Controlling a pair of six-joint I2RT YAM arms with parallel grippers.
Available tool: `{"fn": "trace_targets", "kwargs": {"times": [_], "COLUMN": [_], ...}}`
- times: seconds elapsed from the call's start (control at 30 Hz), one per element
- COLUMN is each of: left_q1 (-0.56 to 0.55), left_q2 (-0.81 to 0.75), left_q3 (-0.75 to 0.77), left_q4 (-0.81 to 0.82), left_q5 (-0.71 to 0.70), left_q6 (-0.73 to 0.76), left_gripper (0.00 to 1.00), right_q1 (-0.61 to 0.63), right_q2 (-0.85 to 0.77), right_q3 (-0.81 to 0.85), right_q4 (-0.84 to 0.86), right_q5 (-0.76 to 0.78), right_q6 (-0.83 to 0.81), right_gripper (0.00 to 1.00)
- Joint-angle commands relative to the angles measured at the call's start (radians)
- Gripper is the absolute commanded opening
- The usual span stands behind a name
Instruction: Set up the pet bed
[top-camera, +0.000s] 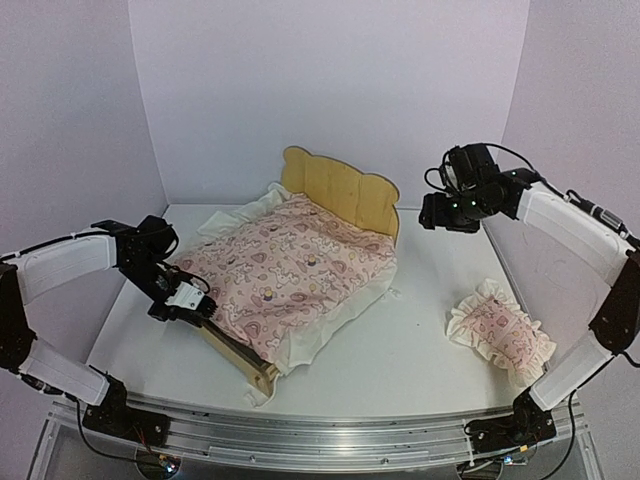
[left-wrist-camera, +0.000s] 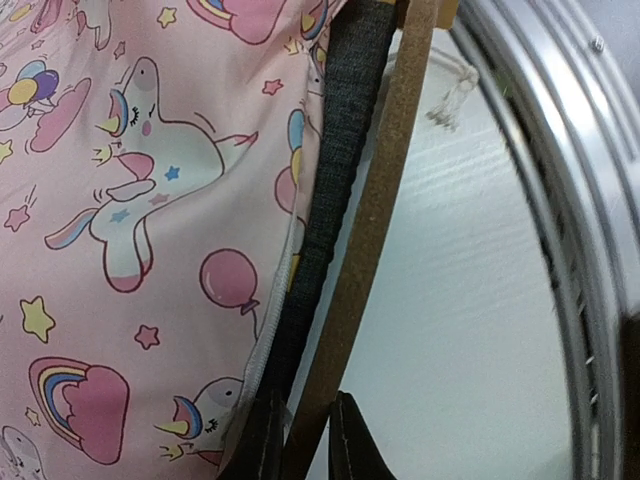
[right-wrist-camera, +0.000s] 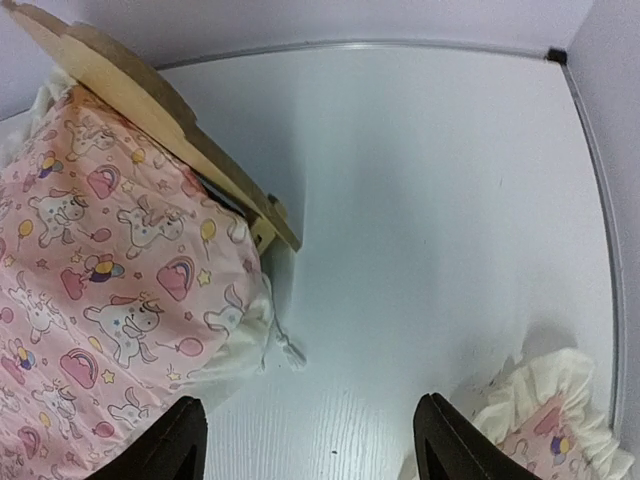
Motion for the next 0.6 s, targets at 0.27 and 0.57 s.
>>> {"fn": "trace_targets", "kwargs": {"times": [0.27, 0.57], "left_q1": [-0.356, -0.049], "left_q2": [0.074, 0.126], "left_q3": [0.093, 0.361], "left_q4": [0.172, 0.277], "left_q5": [0.279, 0.273], "left_q6": [-0.794, -0.956], "left_gripper": [0.44, 0.54], "right_q1": [0.027, 0.078], "right_q2": [0.091, 0.189], "right_q3": [-0.187, -0.210], "right_q4": [0.055, 0.059], "right_q5": [-0.089, -0.071], "right_q6": [0.347, 0.378], "right_gripper": [0.66, 0.64]}}
